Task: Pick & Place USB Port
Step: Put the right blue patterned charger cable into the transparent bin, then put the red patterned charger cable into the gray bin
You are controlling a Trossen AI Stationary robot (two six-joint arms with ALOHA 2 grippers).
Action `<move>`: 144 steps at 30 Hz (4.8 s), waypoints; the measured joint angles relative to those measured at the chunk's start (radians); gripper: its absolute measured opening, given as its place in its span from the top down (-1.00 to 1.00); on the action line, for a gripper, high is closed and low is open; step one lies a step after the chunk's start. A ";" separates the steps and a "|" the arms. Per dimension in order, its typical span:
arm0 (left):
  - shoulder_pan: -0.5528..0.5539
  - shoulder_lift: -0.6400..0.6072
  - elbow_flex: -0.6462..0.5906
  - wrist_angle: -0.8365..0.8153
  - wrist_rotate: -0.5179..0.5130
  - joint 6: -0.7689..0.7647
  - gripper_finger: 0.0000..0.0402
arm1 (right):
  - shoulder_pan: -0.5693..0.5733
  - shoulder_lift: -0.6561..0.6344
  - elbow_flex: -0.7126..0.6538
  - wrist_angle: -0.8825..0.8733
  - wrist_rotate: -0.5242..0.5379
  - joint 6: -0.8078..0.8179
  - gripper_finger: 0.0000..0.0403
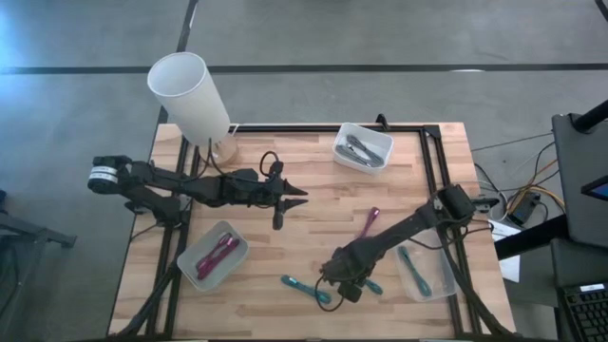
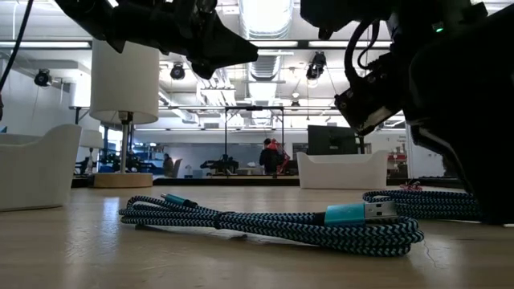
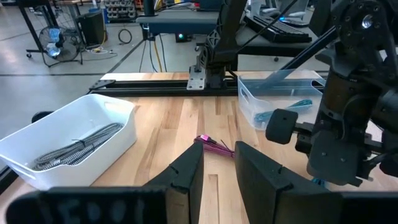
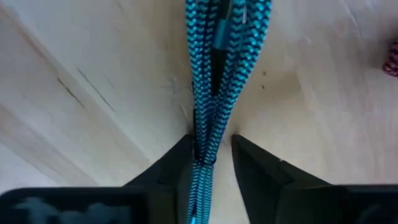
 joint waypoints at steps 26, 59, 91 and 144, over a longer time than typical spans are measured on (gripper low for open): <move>0.000 0.000 0.000 -0.009 0.000 0.003 0.52 | 0.075 -0.491 -0.222 -0.083 0.030 0.385 0.87; 0.000 0.000 0.000 -0.007 0.000 0.002 0.52 | 0.417 -0.833 -0.785 0.111 0.106 1.156 0.87; 0.000 0.000 0.000 -0.007 0.000 0.000 0.52 | 0.416 -0.834 -0.781 0.178 0.101 1.144 0.35; 0.000 0.000 0.000 -0.015 0.001 -0.023 0.52 | -0.191 -0.569 -0.532 0.169 0.505 0.732 0.41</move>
